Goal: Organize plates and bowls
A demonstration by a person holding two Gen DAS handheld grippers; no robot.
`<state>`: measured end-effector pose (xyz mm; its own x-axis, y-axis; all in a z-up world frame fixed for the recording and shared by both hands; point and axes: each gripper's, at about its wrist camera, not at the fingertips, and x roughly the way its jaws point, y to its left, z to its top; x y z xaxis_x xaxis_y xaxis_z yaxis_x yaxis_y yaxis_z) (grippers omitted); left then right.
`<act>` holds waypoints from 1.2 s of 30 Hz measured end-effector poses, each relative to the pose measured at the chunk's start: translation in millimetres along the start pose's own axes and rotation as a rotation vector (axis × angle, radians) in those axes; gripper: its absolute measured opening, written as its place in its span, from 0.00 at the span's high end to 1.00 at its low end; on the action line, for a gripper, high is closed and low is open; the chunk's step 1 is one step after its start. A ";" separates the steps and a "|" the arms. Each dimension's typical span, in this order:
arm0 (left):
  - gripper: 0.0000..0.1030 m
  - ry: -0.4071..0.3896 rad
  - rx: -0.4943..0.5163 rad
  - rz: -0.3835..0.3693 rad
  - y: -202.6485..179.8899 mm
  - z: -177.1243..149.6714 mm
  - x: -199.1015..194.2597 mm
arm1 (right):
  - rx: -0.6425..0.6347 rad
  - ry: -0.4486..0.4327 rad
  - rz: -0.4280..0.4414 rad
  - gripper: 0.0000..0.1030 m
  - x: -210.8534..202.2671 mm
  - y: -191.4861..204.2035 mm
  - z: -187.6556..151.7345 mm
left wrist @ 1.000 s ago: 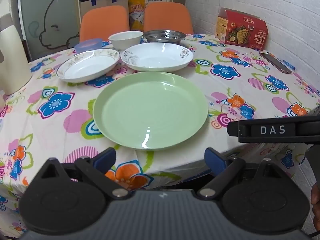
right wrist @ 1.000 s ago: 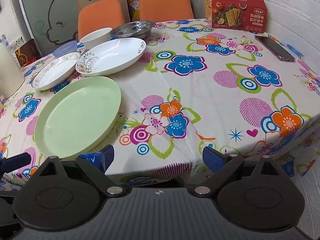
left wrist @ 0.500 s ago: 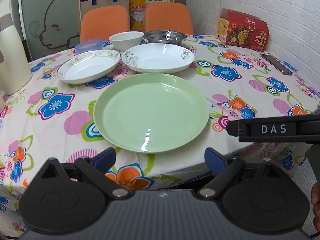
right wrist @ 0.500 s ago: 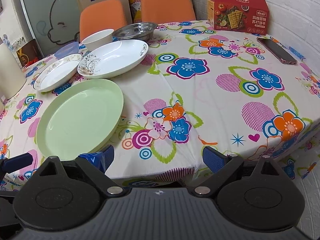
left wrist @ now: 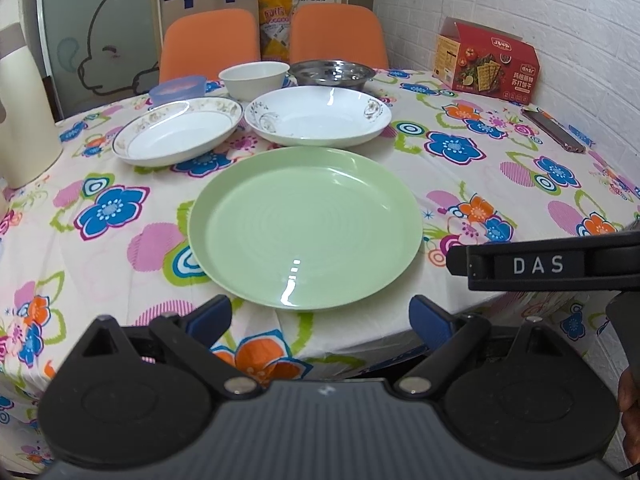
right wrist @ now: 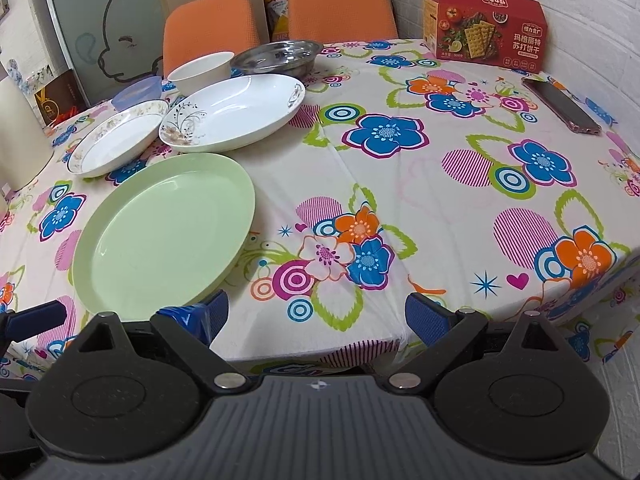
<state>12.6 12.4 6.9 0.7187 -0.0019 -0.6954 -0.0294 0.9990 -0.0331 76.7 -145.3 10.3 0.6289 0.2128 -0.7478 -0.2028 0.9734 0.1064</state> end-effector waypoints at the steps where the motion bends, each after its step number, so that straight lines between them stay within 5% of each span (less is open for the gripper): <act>1: 0.12 0.000 -0.002 0.000 0.0 0.1 0.0 | -0.002 0.001 -0.002 0.20 0.1 0.5 0.3; 24: 0.12 -0.035 -0.086 0.055 41.4 33.9 -3.3 | -0.035 0.008 0.044 0.20 24.2 14.7 29.9; 36: 0.12 0.066 -0.176 0.142 83.1 58.0 48.4 | -0.093 0.075 0.086 0.20 65.5 30.9 49.5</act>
<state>85.2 97.9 12.2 0.6521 0.1291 -0.7470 -0.2518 0.9664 -0.0527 148.7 -97.1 -3.0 0.5494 0.2844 -0.7857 -0.3238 0.9393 0.1136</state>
